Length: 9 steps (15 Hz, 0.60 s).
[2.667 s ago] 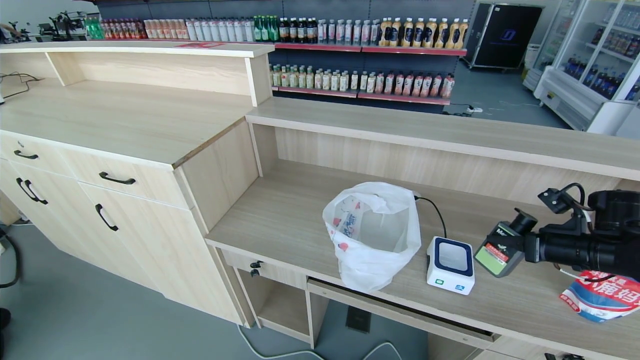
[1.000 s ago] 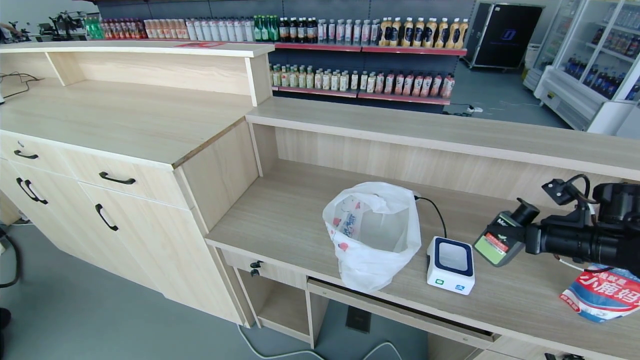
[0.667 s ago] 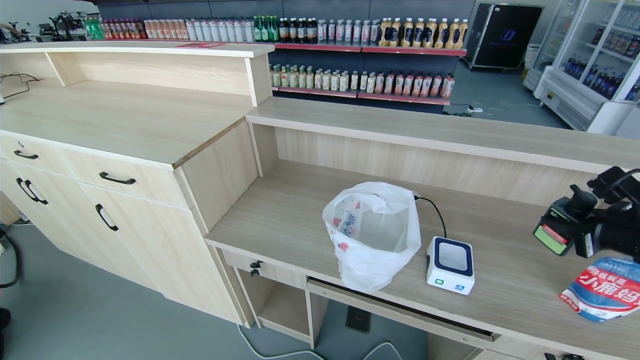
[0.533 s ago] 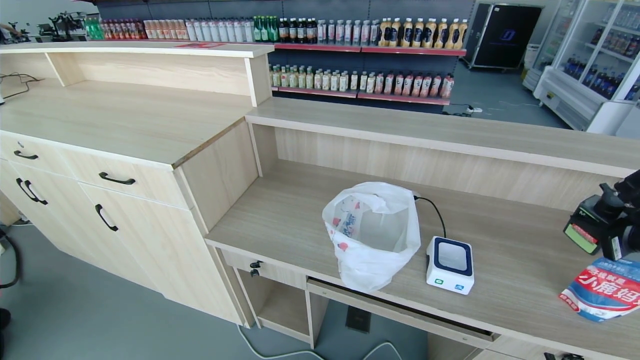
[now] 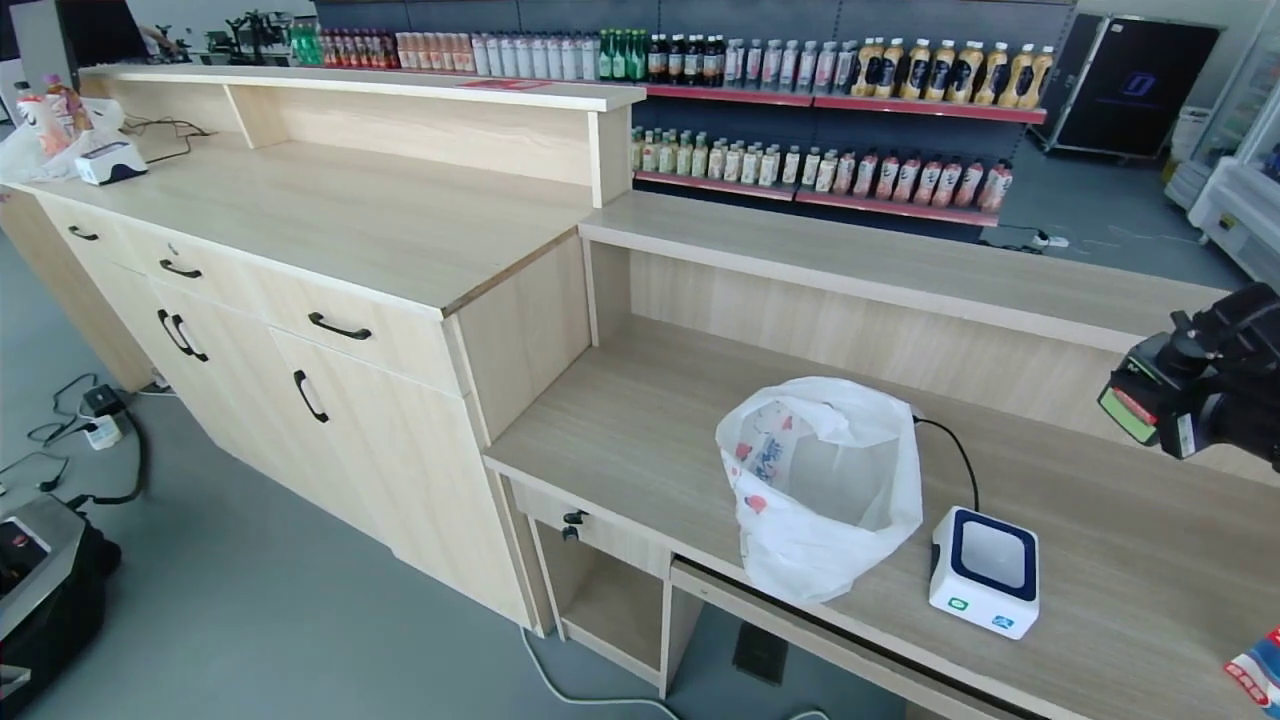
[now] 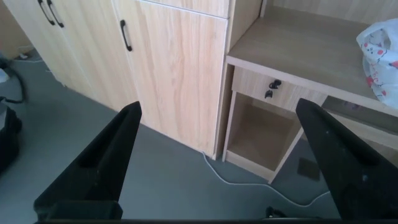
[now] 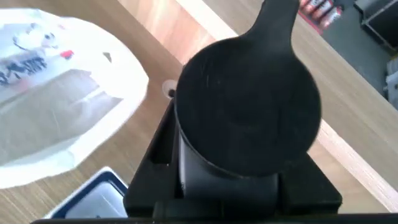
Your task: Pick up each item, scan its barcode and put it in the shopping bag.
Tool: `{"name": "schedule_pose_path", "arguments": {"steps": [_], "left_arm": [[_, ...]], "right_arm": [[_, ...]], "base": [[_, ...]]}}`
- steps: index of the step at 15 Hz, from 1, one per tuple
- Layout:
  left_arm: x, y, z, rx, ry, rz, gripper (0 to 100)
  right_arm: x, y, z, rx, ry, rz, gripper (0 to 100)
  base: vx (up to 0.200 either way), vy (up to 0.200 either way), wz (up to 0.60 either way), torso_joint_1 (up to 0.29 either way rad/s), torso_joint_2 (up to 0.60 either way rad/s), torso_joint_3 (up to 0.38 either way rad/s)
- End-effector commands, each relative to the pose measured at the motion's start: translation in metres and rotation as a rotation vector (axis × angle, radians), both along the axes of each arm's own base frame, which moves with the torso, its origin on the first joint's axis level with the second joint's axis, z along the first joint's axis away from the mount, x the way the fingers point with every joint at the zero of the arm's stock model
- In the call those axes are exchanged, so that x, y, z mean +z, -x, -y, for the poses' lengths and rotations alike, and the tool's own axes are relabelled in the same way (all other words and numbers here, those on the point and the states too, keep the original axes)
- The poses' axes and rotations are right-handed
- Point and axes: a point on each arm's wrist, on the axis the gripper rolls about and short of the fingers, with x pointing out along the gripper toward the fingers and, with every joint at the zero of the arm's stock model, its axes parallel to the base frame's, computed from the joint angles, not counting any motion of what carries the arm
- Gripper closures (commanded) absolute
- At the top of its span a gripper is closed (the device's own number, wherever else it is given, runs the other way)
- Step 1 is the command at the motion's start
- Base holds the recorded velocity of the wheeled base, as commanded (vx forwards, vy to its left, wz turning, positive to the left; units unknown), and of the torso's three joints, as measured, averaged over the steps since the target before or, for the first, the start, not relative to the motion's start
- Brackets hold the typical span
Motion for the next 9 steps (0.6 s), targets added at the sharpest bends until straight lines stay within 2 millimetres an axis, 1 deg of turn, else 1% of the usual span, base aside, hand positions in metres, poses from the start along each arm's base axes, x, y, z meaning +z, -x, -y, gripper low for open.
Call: {"name": "schedule_pose_path", "arguments": {"steps": [1, 2, 3, 4, 5, 6, 7, 9], "left_arm": [[0.0, 0.0, 0.0, 0.0, 0.0, 0.0, 0], [0.0, 0.0, 0.0, 0.0, 0.0, 0.0, 0], [0.0, 0.0, 0.0, 0.0, 0.0, 0.0, 0], [0.0, 0.0, 0.0, 0.0, 0.0, 0.0, 0], [0.0, 0.0, 0.0, 0.0, 0.0, 0.0, 0], [0.0, 0.0, 0.0, 0.0, 0.0, 0.0, 0], [0.0, 0.0, 0.0, 0.0, 0.0, 0.0, 0], [0.0, 0.0, 0.0, 0.0, 0.0, 0.0, 0]], "right_arm": [[-0.02, -0.041, -0.018, 0.074, -0.075, -0.009, 100], [-0.034, -0.06, -0.028, 0.113, -0.104, -0.021, 100], [-0.048, -0.069, -0.032, 0.128, -0.11, -0.054, 100], [-0.056, -0.074, -0.035, 0.136, -0.117, -0.074, 100], [-0.071, -0.08, -0.036, 0.14, -0.139, -0.116, 100], [-0.077, -0.083, -0.037, 0.14, -0.15, -0.134, 100], [-0.091, -0.088, -0.042, 0.152, -0.173, -0.17, 100], [-0.104, -0.095, -0.048, 0.153, -0.24, -0.21, 100]], "base": [[0.0, 0.0, 0.0, 0.0, 0.0, 0.0], [0.0, 0.0, 0.0, 0.0, 0.0, 0.0], [0.0, 0.0, 0.0, 0.0, 0.0, 0.0], [0.0, 0.0, 0.0, 0.0, 0.0, 0.0], [0.0, 0.0, 0.0, 0.0, 0.0, 0.0], [0.0, 0.0, 0.0, 0.0, 0.0, 0.0], [0.0, 0.0, 0.0, 0.0, 0.0, 0.0], [0.0, 0.0, 0.0, 0.0, 0.0, 0.0]]}}
